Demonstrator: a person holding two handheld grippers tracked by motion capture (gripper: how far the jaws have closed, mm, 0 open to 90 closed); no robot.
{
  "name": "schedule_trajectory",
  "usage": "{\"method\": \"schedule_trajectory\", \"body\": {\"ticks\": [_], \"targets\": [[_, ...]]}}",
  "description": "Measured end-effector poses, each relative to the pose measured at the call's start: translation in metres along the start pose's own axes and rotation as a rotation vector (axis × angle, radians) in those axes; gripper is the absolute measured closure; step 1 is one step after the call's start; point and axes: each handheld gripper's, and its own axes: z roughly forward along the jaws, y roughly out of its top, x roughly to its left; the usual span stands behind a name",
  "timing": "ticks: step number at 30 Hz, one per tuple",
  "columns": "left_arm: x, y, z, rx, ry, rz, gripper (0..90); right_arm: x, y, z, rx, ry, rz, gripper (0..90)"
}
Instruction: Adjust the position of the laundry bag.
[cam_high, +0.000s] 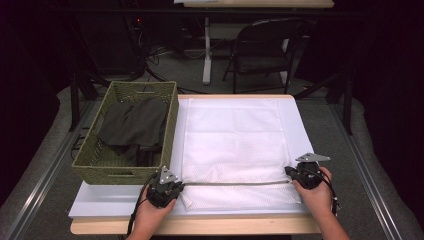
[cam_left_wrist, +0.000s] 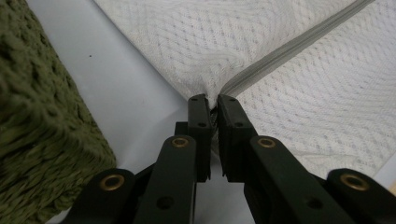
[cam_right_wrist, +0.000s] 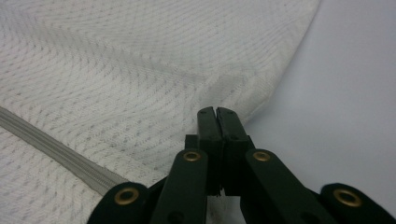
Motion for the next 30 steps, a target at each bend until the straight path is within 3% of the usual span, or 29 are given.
{"method": "schedule_trajectory", "body": {"ticks": [8, 18, 22, 23, 30], "targets": [[0.003, -0.005, -0.009, 0.002, 0.003, -0.022, 85.1, 0.007, 0.003, -0.001, 0.000, 0.025, -0.018, 89.6], [0.004, -0.007, -0.011, 0.017, -0.006, -0.022, 84.8, 0.011, 0.001, -0.003, -0.003, 0.029, -0.023, 88.9], [0.004, -0.007, -0.012, 0.011, -0.014, -0.026, 83.1, 0.010, 0.001, -0.006, -0.017, 0.038, -0.002, 80.9], [0.004, -0.007, -0.013, 0.004, -0.015, -0.030, 81.2, 0.010, -0.001, -0.011, -0.041, 0.043, 0.014, 74.7], [0.001, -0.006, -0.016, -0.015, -0.009, -0.020, 75.8, 0.010, -0.002, -0.029, -0.065, 0.038, 0.050, 70.2]]}}
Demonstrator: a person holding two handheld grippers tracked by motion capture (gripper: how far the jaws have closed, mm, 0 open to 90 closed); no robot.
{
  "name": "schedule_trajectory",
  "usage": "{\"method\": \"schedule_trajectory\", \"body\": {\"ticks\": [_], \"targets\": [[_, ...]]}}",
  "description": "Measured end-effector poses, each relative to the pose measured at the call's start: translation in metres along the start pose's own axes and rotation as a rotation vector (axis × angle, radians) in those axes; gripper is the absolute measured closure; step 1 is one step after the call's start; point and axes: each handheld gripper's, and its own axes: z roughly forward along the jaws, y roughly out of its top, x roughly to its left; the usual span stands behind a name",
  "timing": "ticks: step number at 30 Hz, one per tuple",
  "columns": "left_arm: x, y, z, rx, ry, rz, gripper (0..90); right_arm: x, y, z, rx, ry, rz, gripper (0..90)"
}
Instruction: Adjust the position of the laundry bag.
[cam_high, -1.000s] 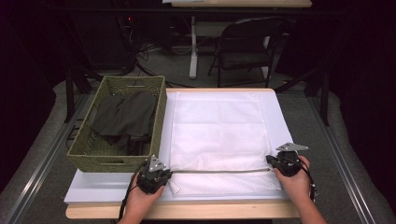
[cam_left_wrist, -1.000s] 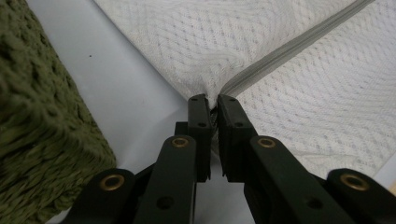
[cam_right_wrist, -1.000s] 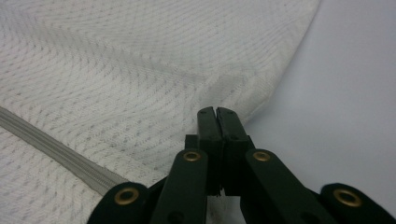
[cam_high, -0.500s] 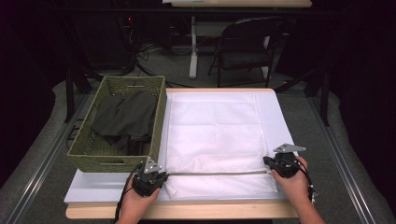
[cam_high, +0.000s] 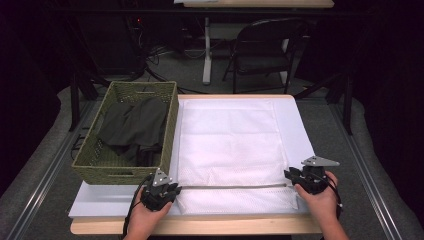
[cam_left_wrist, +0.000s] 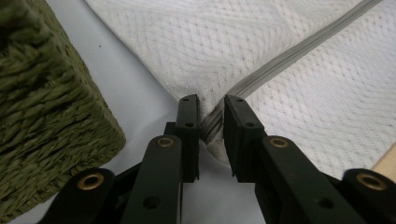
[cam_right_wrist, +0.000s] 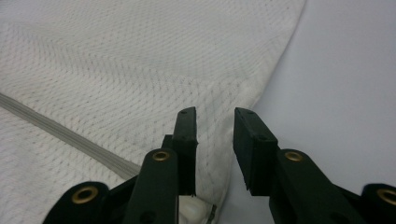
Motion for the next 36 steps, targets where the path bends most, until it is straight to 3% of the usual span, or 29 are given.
{"method": "schedule_trajectory", "body": {"ticks": [8, 12, 17, 29, 36], "targets": [[0.000, 0.001, -0.005, -0.032, -0.003, 0.002, 71.8, 0.001, -0.008, -0.022, 0.058, 0.011, 0.027, 66.9], [-0.001, 0.002, -0.004, -0.035, -0.002, 0.008, 70.0, -0.002, -0.016, -0.021, 0.041, 0.037, 0.088, 67.3], [-0.001, 0.002, -0.001, -0.027, -0.004, 0.013, 69.6, -0.002, -0.020, -0.017, 0.051, 0.065, 0.112, 68.2], [-0.003, 0.002, 0.001, -0.026, -0.003, 0.020, 69.2, 0.009, -0.019, -0.021, 0.043, 0.092, 0.076, 82.9], [-0.003, 0.003, 0.001, -0.030, -0.005, 0.022, 68.8, 0.019, -0.015, -0.019, 0.041, 0.073, 0.022, 83.3]]}}
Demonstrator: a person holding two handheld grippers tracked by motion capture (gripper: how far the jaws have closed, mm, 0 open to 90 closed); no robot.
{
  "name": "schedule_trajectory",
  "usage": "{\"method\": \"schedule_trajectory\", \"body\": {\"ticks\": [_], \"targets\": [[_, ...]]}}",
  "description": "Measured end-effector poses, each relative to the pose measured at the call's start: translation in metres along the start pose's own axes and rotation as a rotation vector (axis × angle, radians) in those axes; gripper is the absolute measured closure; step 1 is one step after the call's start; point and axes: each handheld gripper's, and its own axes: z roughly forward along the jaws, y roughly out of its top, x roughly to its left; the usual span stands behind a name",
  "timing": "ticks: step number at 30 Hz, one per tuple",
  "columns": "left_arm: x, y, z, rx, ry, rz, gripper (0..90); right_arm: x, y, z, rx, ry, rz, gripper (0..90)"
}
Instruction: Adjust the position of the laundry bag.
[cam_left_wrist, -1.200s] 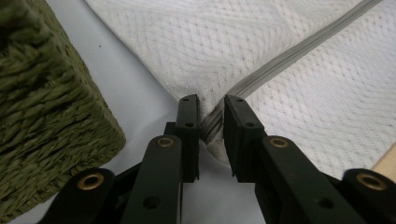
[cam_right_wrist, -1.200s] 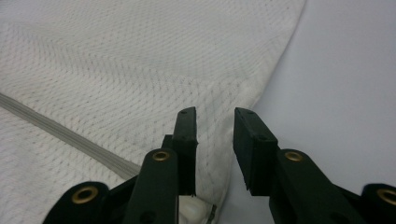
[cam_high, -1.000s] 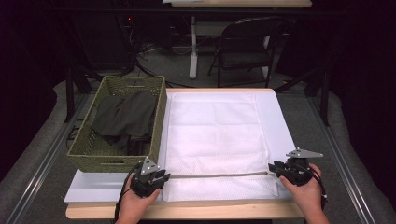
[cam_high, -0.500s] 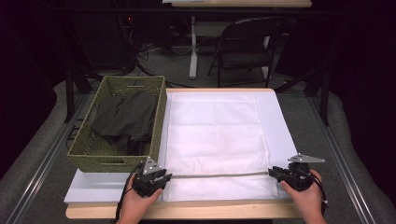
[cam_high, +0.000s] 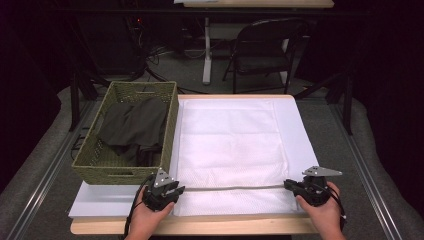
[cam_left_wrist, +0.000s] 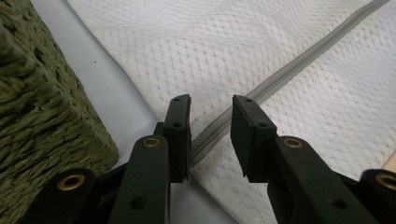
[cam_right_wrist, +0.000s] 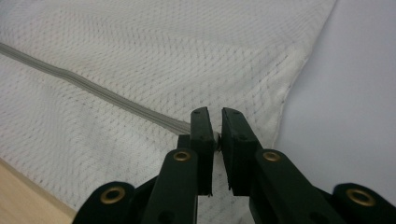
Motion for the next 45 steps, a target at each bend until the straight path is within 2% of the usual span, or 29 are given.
{"method": "schedule_trajectory", "body": {"ticks": [5, 10, 12, 16, 23, 25, 28, 32, 40, 42, 45], "targets": [[0.000, 0.001, 0.000, -0.003, -0.003, 0.005, 68.1, 0.007, 0.002, 0.004, 0.005, -0.002, -0.027, 76.8], [-0.001, 0.001, 0.001, -0.005, -0.003, 0.003, 67.2, 0.013, 0.002, 0.008, 0.011, 0.016, -0.051, 70.4], [-0.001, 0.001, 0.001, -0.007, -0.006, 0.006, 66.7, 0.015, 0.003, 0.008, -0.007, 0.045, -0.049, 66.1], [-0.002, 0.001, 0.002, -0.007, -0.006, 0.007, 65.2, 0.017, 0.005, 0.006, -0.036, 0.067, -0.033, 64.2], [-0.002, 0.002, 0.002, -0.008, -0.006, 0.011, 63.8, -0.001, 0.008, -0.002, -0.072, 0.007, 0.015, 62.7], [-0.002, 0.002, 0.002, -0.010, -0.004, 0.010, 63.8, -0.007, 0.006, -0.003, -0.065, -0.015, 0.026, 62.9], [-0.002, 0.002, 0.003, -0.010, -0.005, 0.010, 63.6, -0.014, 0.004, -0.001, -0.059, -0.022, 0.065, 62.8], [-0.002, 0.002, 0.003, -0.009, -0.004, 0.010, 63.4, -0.021, 0.001, 0.001, -0.032, -0.033, 0.087, 62.5], [-0.002, 0.002, 0.004, -0.007, -0.005, 0.011, 63.0, -0.028, -0.003, 0.009, -0.011, -0.048, 0.135, 61.7], [-0.002, 0.002, 0.004, -0.007, -0.004, 0.013, 63.0, -0.029, -0.002, 0.011, -0.018, -0.050, 0.134, 61.2], [-0.002, 0.002, 0.004, -0.007, -0.003, 0.009, 62.8, -0.026, 0.000, 0.015, -0.001, -0.058, 0.119, 60.9]]}}
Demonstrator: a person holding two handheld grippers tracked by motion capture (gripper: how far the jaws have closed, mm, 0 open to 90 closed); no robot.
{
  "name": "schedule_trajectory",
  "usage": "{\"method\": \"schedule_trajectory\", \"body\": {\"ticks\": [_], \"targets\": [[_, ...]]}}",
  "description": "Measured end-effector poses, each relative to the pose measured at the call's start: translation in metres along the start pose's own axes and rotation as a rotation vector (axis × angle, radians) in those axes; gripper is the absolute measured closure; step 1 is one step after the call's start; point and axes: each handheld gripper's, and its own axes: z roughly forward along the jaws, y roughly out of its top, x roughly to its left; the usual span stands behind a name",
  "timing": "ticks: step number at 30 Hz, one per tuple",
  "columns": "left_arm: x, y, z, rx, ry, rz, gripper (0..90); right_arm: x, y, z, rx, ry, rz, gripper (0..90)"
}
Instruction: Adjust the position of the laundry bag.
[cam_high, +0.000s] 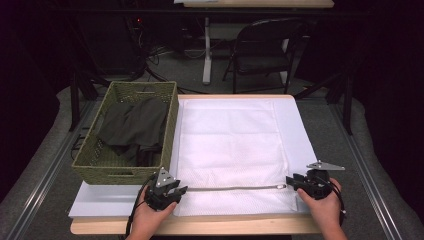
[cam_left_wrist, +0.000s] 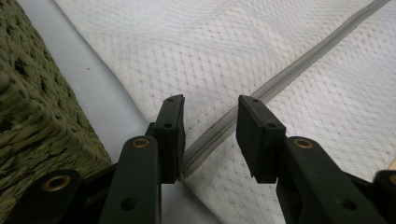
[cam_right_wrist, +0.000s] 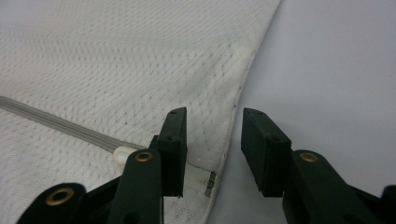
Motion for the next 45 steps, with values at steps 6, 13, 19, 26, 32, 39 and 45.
{"method": "schedule_trajectory", "body": {"ticks": [6, 13, 19, 26, 32, 39, 45], "targets": [[0.000, 0.000, 0.000, 0.001, 0.000, 0.003, 62.2, 0.009, -0.001, 0.006, 0.033, -0.037, -0.059, 62.4], [-0.001, 0.000, 0.001, -0.001, 0.001, -0.001, 62.2, 0.014, -0.003, 0.008, 0.042, -0.072, -0.109, 66.9], [-0.001, 0.000, 0.001, 0.003, 0.000, 0.007, 62.2, 0.019, -0.004, 0.010, 0.037, -0.098, -0.145, 74.7], [-0.002, 0.000, 0.002, -0.001, -0.001, 0.004, 62.2, 0.019, -0.003, 0.010, 0.040, -0.091, -0.165, 86.2], [-0.003, 0.001, 0.004, 0.003, -0.008, 0.008, 62.2, 0.012, -0.002, 0.009, 0.033, -0.046, -0.132, 89.9], [-0.005, 0.006, 0.006, -0.004, -0.023, 0.007, 61.6, 0.011, 0.001, 0.004, 0.006, -0.017, -0.122, 90.0], [-0.011, 0.014, 0.008, 0.000, -0.031, 0.031, 61.3, 0.012, 0.009, -0.004, -0.017, 0.010, -0.121, 90.0]]}}
